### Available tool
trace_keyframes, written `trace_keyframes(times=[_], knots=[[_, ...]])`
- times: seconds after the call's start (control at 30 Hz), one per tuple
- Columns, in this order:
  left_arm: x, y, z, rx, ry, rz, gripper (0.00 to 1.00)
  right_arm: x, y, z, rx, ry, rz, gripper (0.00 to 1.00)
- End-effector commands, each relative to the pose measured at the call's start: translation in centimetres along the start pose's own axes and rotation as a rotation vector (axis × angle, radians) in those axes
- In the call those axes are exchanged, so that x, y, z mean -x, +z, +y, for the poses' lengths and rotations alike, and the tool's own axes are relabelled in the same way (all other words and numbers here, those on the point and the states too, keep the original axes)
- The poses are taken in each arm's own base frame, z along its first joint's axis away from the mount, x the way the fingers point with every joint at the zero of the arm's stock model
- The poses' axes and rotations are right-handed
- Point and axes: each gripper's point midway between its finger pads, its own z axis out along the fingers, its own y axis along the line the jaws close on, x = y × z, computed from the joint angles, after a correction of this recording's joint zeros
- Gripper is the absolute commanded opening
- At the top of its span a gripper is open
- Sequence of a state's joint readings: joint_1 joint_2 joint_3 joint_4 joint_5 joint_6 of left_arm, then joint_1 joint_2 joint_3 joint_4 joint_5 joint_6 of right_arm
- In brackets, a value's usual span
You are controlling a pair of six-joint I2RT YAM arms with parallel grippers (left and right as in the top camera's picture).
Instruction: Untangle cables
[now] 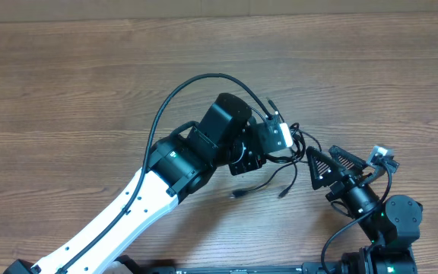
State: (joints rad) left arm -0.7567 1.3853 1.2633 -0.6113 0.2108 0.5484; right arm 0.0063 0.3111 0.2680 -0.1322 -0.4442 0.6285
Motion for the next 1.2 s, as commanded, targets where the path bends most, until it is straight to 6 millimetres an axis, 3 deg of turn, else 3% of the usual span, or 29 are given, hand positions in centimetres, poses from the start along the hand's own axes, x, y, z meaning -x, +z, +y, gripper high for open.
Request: trace_keyframes(times=[0.0, 0.2, 0.5, 0.7, 0.83, 0.9, 0.97, 1.17], knots=[[1.3, -0.9, 0.2, 0.001, 0.087, -0.045, 0.04, 1.0, -0.3, 0.7, 0.008, -0.014, -0.029, 1.00], [1.4, -0.9, 0.3, 0.003, 0.010, -0.051, 0.04, 0.9, -0.3, 0.6, 0.005, -0.012, -0.027, 1.00], [3.1, -1.0, 1.3, 0.025, -0.329, -0.125, 0.04, 0.7, -0.3, -1.2, -0.083, 0.017, -0.035, 1.00], [3.4, -1.1, 1.3, 0.019, -0.396, -0.138, 0.04, 0.7, -0.3, -1.2, -0.083, 0.016, -0.035, 0.99], [3.5, -1.1, 0.9, -0.006, -0.395, -0.142, 0.04, 0.8, -0.3, -1.1, -0.079, 0.015, -0.038, 0.89], [3.4, -1.0, 0.9, -0.007, -0.396, -0.136, 0.04, 1.0, -0.3, -0.5, -0.052, 0.006, -0.040, 0.77], [3.2, -1.0, 0.8, -0.010, -0.398, -0.129, 0.04, 1.2, -0.3, 0.4, -0.008, -0.009, -0.042, 0.58], [4.2, -1.2, -0.6, -0.101, -0.388, -0.168, 0.04, 1.2, -0.3, 0.6, 0.000, -0.012, -0.041, 0.56]])
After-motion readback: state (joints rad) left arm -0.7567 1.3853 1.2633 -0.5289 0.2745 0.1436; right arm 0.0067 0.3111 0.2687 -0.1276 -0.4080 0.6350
